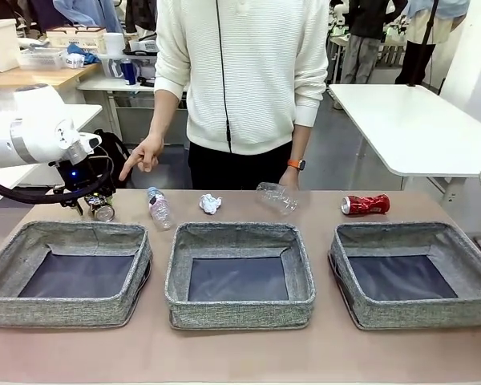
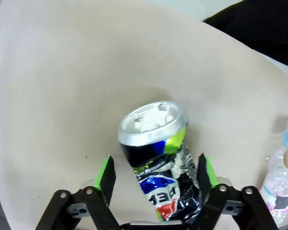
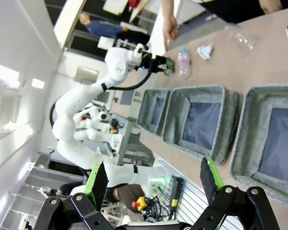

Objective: Sort the waste into the appropriate baskets.
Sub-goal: Pick up the waste item pointed out by the person.

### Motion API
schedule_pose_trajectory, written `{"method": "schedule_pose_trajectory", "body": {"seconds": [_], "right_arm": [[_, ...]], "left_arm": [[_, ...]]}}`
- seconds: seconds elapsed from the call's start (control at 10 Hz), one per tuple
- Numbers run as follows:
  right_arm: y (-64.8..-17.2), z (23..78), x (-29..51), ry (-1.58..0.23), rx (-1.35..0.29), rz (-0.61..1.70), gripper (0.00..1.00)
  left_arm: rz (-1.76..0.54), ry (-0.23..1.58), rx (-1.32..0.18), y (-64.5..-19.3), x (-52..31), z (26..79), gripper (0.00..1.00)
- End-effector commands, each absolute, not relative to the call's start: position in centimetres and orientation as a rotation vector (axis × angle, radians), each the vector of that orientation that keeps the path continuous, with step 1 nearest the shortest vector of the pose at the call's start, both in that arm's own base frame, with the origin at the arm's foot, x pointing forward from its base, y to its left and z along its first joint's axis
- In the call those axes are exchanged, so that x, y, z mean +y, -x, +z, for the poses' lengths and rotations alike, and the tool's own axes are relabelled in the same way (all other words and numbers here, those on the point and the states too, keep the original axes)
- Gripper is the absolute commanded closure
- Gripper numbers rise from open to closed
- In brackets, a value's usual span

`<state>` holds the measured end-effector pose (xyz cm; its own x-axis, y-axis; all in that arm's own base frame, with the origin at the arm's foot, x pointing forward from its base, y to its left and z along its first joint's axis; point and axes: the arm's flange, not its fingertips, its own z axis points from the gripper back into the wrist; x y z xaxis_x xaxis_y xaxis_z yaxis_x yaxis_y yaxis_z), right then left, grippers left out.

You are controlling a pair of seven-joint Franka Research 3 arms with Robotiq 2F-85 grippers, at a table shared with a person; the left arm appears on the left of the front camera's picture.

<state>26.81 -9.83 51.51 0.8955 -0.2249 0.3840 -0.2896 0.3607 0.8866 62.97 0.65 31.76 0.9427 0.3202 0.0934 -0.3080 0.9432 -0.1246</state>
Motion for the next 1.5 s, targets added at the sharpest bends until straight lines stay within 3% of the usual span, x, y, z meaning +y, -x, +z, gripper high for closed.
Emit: {"method": "schedule_pose_trajectory", "body": {"seconds": [0.0,0.1,0.2,0.9,1.1,1.4], "right_arm": [[-27.0,52.0,-9.8,-1.232,-0.496,0.041,0.00],[-27.0,52.0,-9.8,-1.232,-0.496,0.041,0.00],[-27.0,52.0,-9.8,-1.232,-0.496,0.041,0.00],[-27.0,52.0,-9.8,-1.232,-0.496,0.041,0.00],[-27.0,52.0,-9.8,-1.232,-0.496,0.041,0.00],[-27.0,52.0,-9.8,-1.232,-0.496,0.041,0.00]], "left_arm": [[0.344,0.072,-0.119,-63.3,0.5,32.1,1.00],[0.345,0.073,-0.115,-63.3,0.6,32.1,0.65],[0.342,0.077,-0.111,-63.2,0.6,32.0,1.00],[0.347,0.108,-0.134,-62.4,1.5,33.3,1.00],[0.312,0.206,-0.217,-59.1,3.9,40.7,1.00],[0.241,0.417,-0.056,-49.8,6.1,49.8,1.00]]}}
